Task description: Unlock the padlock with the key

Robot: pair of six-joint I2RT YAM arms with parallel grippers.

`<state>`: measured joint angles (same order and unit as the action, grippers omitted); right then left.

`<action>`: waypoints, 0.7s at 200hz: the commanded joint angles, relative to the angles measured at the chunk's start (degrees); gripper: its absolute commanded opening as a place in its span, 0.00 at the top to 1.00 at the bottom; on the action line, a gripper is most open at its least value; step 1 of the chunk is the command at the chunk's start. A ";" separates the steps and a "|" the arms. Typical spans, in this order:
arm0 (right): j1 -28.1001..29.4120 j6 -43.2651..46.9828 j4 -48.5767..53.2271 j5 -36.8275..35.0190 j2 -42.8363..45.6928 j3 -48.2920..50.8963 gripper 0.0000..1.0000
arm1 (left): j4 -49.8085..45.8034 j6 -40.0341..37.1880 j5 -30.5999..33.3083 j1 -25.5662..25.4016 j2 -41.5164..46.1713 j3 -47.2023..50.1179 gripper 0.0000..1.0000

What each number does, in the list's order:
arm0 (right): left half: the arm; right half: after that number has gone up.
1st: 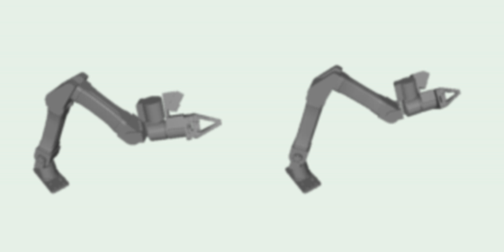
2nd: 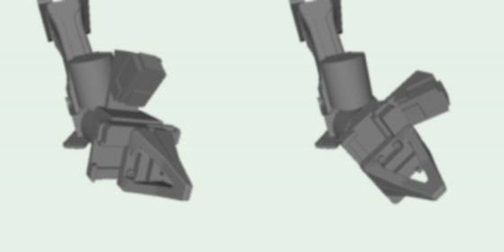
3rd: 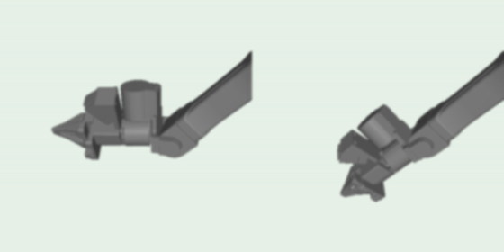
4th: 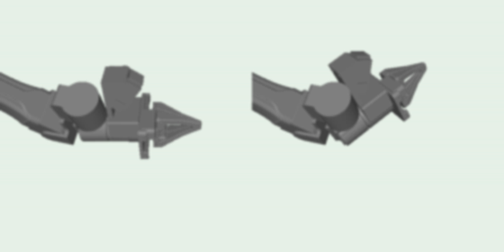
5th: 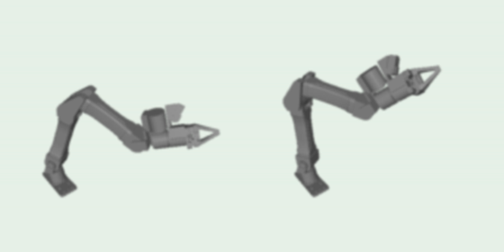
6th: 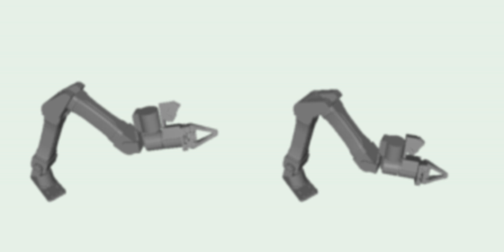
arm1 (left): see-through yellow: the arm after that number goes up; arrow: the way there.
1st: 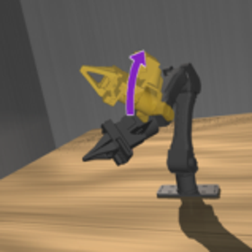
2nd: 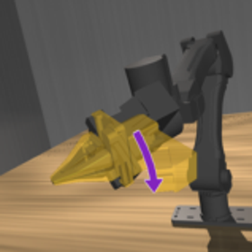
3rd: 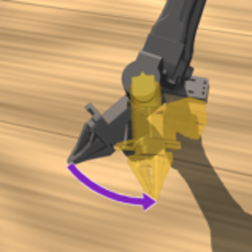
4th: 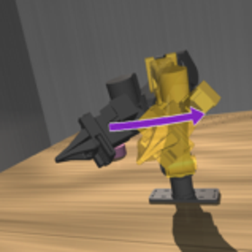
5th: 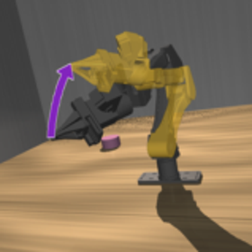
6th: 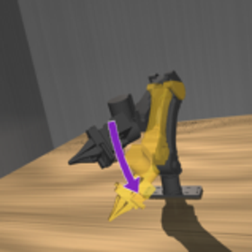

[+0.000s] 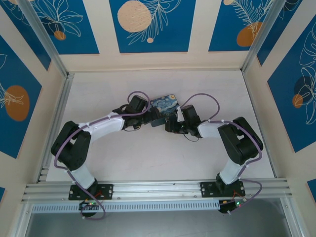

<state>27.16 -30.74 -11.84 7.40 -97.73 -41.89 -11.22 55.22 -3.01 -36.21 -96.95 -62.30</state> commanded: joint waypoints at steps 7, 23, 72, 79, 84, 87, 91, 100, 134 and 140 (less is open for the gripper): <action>0.70 1.12 0.46 -0.97 -1.19 -1.13 0.64 | -0.20 0.91 -1.29 0.74 -0.79 -1.59 0.00; 0.73 1.20 1.00 -1.37 -1.11 -1.11 0.73 | -0.07 0.85 -1.65 0.87 -0.93 -1.64 0.00; -0.19 2.00 3.76 -3.43 1.65 1.02 0.97 | -0.32 0.84 -1.74 1.31 -0.26 -1.37 0.00; -0.55 1.93 4.05 -3.36 2.37 1.58 0.99 | -0.35 0.85 -1.67 1.33 -0.06 -1.32 0.00; -0.77 1.83 4.18 -3.27 2.87 1.88 1.00 | -0.51 0.79 -1.66 1.31 0.08 -1.24 0.00; -0.99 1.86 4.28 -3.13 3.24 2.16 1.00 | -0.55 0.73 -1.63 1.32 0.18 -1.24 0.00; -1.21 1.83 4.43 -3.05 3.63 2.46 1.00 | -0.53 0.76 -1.57 1.39 0.33 -1.14 0.00; -1.52 1.83 4.73 -2.70 4.73 3.02 1.00 | -0.63 0.67 -1.48 1.45 0.51 -1.12 0.00; -2.27 1.27 5.61 -2.09 7.90 4.20 1.00 | -1.20 -0.29 -1.57 1.42 0.69 -1.56 0.00; -2.30 0.86 5.49 -1.70 8.39 4.53 0.98 | -1.42 -0.59 -1.48 1.47 0.70 -1.81 0.00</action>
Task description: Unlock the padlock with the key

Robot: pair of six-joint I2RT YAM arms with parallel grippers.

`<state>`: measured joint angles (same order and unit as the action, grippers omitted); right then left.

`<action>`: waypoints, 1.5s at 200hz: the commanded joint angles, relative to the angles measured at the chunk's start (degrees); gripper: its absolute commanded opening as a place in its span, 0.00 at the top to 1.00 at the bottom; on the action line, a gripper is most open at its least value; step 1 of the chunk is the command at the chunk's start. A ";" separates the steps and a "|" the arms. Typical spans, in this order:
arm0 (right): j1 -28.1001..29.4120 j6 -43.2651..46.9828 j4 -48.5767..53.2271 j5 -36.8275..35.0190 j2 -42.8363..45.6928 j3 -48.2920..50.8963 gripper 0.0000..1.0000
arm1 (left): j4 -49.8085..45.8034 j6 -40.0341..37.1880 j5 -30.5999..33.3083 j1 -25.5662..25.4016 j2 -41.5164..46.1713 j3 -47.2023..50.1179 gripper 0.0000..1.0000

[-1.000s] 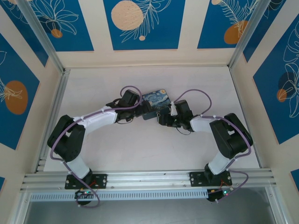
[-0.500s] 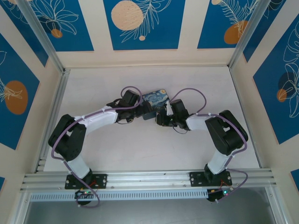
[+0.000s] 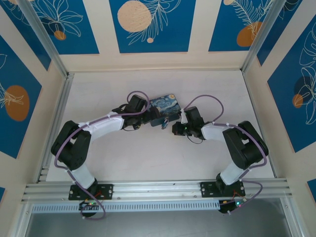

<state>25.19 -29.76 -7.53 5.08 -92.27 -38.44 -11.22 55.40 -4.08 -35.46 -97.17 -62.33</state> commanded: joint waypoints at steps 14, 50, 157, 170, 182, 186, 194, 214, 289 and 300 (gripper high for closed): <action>-0.47 -1.35 0.22 1.28 4.33 1.92 0.86 | -2.02 -1.47 -0.38 0.73 0.71 -2.35 0.00; -0.48 -3.88 -4.11 3.15 5.70 3.02 0.60 | -2.45 -1.89 -0.84 0.76 0.20 -3.19 0.00; 2.30 -7.85 -11.50 2.51 -5.51 -2.42 0.60 | -2.34 -1.00 -1.72 1.06 -0.29 -3.42 0.00; 2.54 -8.17 -12.42 2.28 -6.58 -2.62 0.60 | -2.39 -0.92 -1.98 1.14 -0.46 -3.61 0.00; 2.85 -8.42 -13.10 2.13 -7.38 -2.78 0.61 | -2.32 -0.82 -2.14 1.20 -0.48 -3.76 0.00; 2.89 -8.43 -13.30 2.13 -7.55 -2.86 0.61 | -2.17 -0.75 -2.23 1.23 -0.62 -3.80 0.00; 3.19 -8.47 -13.55 2.03 -8.00 -3.04 0.62 | -2.23 -0.77 -2.32 1.32 -0.64 -3.86 0.00; 3.79 -8.43 -13.89 1.47 -9.08 -3.64 0.62 | -2.18 -0.61 -2.34 1.50 -0.60 -3.99 0.00; 5.22 -8.82 -14.49 -0.05 -10.57 -4.13 0.70 | -1.79 0.06 -2.99 1.97 -0.68 -4.05 0.00; 5.22 -9.00 -14.51 -0.20 -10.58 -3.93 0.71 | -1.73 0.15 -3.08 2.04 -0.66 -4.10 0.00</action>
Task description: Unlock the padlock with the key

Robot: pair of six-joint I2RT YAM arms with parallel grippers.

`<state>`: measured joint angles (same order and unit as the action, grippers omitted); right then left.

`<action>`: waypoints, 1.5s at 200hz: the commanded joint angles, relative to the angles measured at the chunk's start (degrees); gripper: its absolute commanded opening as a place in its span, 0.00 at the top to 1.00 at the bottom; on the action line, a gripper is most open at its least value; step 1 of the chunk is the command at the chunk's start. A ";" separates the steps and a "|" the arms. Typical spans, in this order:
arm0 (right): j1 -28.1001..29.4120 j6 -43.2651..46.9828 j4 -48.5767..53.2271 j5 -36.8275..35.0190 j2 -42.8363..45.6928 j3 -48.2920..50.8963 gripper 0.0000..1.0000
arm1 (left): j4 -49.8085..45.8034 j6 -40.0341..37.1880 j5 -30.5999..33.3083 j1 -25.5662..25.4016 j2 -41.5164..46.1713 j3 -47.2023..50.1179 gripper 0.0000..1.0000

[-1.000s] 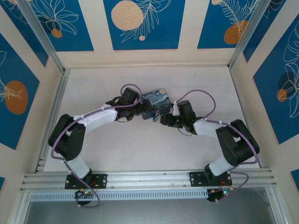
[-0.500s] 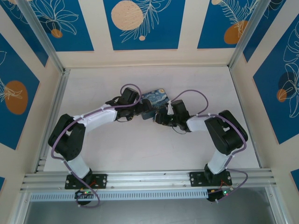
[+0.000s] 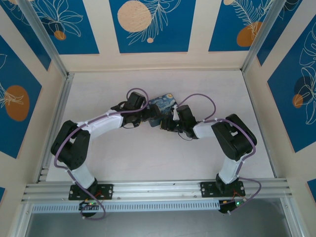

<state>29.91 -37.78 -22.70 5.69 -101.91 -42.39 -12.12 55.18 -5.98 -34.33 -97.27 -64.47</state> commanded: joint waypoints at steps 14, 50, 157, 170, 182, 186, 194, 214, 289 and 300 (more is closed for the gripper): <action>0.50 -1.07 0.65 -0.84 -0.79 0.18 0.72 | -0.77 0.42 -1.29 0.84 -0.48 -1.90 0.00; 0.48 -0.85 1.26 -1.25 -0.07 0.90 0.77 | -0.71 0.54 -1.36 0.98 -0.37 -1.76 0.00; -1.41 0.64 3.19 -1.39 3.77 3.54 0.98 | -3.30 -3.69 0.69 1.59 0.47 -2.84 0.00; -1.86 0.81 3.45 -1.15 4.53 4.02 0.99 | -3.69 -4.09 1.15 1.56 0.52 -3.10 0.00; -2.34 0.95 3.70 -0.67 5.25 4.33 0.99 | -4.14 -4.52 1.70 1.56 0.60 -3.12 0.00; -2.44 0.99 3.85 -0.61 5.42 4.42 0.99 | -4.22 -4.78 1.88 1.51 0.68 -3.25 0.00; -2.74 1.21 4.05 -0.28 5.82 4.53 0.99 | -4.53 -5.03 2.34 1.56 0.66 -3.31 0.00; -3.57 1.31 4.40 0.25 6.58 5.02 0.99 | -5.43 -5.91 3.36 1.47 0.68 -3.55 0.00; -5.30 -2.25 1.70 5.09 8.23 6.44 1.00 | -10.51 -8.57 8.80 -0.19 -1.86 -5.89 0.00; -5.46 -2.81 1.21 5.52 8.30 6.61 1.00 | -11.29 -9.11 9.79 -0.65 -2.53 -6.45 0.00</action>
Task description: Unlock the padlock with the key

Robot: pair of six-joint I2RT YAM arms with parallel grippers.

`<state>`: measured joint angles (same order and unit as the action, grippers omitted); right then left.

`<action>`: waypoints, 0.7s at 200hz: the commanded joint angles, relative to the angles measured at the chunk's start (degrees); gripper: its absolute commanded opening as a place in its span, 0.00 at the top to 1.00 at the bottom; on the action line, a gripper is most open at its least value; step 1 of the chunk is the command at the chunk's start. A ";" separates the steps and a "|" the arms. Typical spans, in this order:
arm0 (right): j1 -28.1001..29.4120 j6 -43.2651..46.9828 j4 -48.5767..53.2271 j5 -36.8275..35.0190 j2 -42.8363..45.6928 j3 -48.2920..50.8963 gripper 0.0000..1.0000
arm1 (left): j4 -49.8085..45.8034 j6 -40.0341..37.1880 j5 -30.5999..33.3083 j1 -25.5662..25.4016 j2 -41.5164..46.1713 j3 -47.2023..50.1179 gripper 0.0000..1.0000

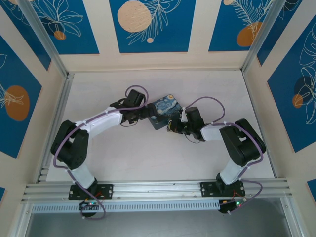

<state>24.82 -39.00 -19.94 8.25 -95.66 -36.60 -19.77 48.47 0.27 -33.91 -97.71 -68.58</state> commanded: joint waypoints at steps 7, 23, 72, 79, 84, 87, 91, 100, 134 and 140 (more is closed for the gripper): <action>-0.47 -1.99 -1.87 3.25 2.14 0.91 1.00 | -4.10 -2.74 4.09 -1.41 -2.59 -2.76 0.00; -0.79 -2.88 -2.80 3.87 2.14 1.34 1.00 | -5.39 -3.41 5.49 -2.01 -3.56 -3.64 0.00; -1.67 -4.81 -4.71 4.61 2.05 2.49 1.00 | -6.77 -4.53 8.22 -3.43 -5.16 -3.76 0.00; -1.79 -5.00 -4.92 4.75 2.06 2.64 1.00 | -6.86 -4.67 8.42 -3.56 -5.42 -3.76 0.00; -1.84 -5.19 -4.94 4.78 2.09 2.74 1.00 | -6.95 -4.70 8.50 -3.62 -5.55 -3.76 0.00; -1.95 -5.25 -5.06 4.84 2.10 2.75 1.00 | -6.95 -4.70 8.59 -3.68 -5.68 -3.84 0.00; -2.04 -5.36 -5.17 4.89 2.10 2.84 1.00 | -7.07 -4.70 8.68 -3.77 -5.78 -3.86 0.00; -2.22 -5.70 -5.39 4.95 2.05 3.00 1.00 | -7.12 -4.83 8.92 -4.02 -5.99 -3.85 0.00; -2.92 -7.03 -6.44 5.42 1.97 3.35 1.00 | -7.47 -4.99 9.28 -4.47 -7.04 -4.03 0.00; -3.10 -7.43 -6.73 5.57 1.97 3.38 1.00 | -7.56 -5.04 9.37 -4.58 -7.27 -3.94 0.00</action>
<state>22.44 -44.62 -24.64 12.32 -95.07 -33.95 -24.71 44.56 7.77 -37.69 -102.72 -71.81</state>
